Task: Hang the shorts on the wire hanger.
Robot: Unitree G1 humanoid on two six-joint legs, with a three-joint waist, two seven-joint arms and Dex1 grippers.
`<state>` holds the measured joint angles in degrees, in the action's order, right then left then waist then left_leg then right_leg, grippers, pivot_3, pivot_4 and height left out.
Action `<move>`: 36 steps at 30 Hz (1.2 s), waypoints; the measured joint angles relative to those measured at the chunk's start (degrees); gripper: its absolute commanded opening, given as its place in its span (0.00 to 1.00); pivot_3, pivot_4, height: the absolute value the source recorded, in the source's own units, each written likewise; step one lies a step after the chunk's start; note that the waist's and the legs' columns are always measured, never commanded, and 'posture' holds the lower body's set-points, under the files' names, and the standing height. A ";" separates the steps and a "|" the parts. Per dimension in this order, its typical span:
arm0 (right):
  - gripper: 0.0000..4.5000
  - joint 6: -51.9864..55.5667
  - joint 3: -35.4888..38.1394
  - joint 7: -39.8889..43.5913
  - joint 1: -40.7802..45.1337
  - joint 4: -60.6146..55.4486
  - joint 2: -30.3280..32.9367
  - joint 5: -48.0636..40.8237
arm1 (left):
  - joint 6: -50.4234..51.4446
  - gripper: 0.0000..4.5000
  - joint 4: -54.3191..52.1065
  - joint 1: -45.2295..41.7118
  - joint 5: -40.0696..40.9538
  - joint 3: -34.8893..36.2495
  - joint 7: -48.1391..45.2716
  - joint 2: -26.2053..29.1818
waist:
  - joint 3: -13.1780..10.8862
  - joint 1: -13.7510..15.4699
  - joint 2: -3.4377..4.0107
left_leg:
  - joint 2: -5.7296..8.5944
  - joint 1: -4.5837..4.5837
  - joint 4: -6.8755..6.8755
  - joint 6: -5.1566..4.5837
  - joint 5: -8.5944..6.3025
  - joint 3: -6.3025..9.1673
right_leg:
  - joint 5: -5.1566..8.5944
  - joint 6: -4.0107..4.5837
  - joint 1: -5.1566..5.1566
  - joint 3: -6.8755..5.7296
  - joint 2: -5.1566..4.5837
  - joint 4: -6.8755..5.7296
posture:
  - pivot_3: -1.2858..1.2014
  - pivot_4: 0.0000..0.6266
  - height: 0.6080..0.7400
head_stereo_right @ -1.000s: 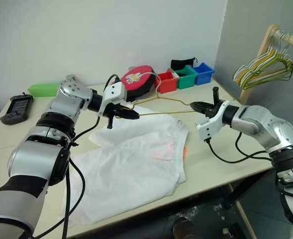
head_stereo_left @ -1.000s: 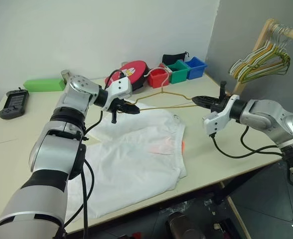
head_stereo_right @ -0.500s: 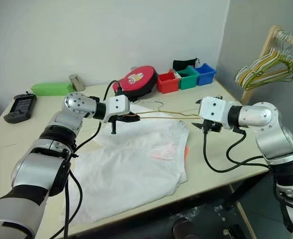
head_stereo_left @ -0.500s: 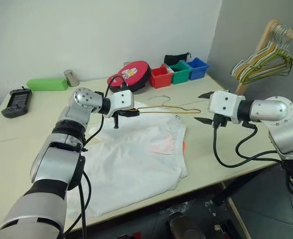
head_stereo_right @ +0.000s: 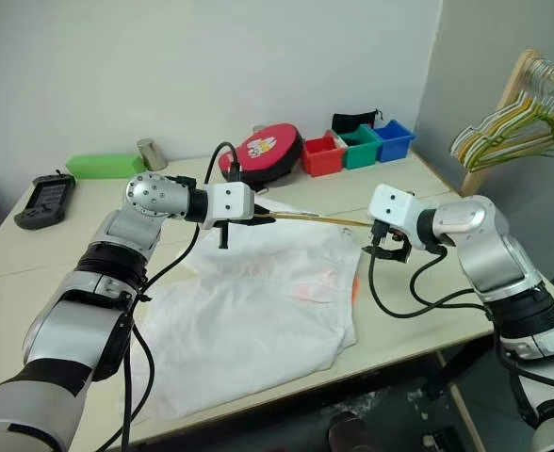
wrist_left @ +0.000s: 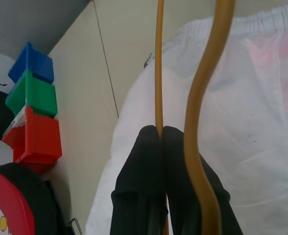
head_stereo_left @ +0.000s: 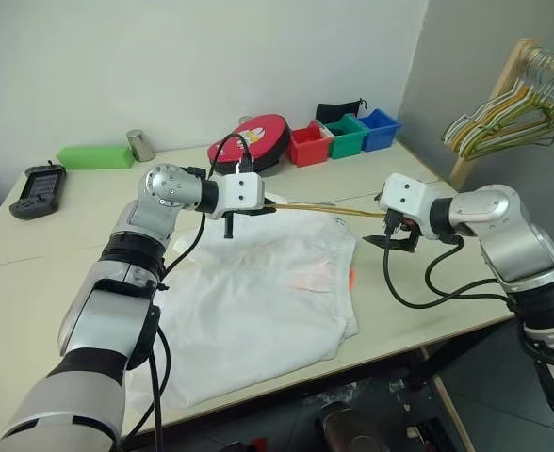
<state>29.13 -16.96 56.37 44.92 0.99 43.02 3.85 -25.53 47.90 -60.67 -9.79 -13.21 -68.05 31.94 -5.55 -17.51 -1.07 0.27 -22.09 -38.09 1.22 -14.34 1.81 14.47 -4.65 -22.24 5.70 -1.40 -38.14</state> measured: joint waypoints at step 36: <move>0.00 -3.20 -0.58 0.58 -0.94 2.11 -0.73 4.01 | -3.65 0.51 1.23 0.77 0.23 0.05 2.52 0.22 | 0.00 0.05 0.00 | 0.03 -0.03 0.00 0.00 0.00 0.04 | 0.00 0.00 0.00 -0.05 -0.03 0.00 | 0.43 0.04 1.00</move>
<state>25.93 -17.54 56.95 43.98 3.10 42.29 7.85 -29.18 49.13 -59.90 -9.55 -13.16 -65.52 32.15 -5.55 -17.46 -1.07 0.29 -22.12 -38.09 1.22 -14.34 1.85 14.47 -4.66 -22.24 5.65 -1.44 -38.13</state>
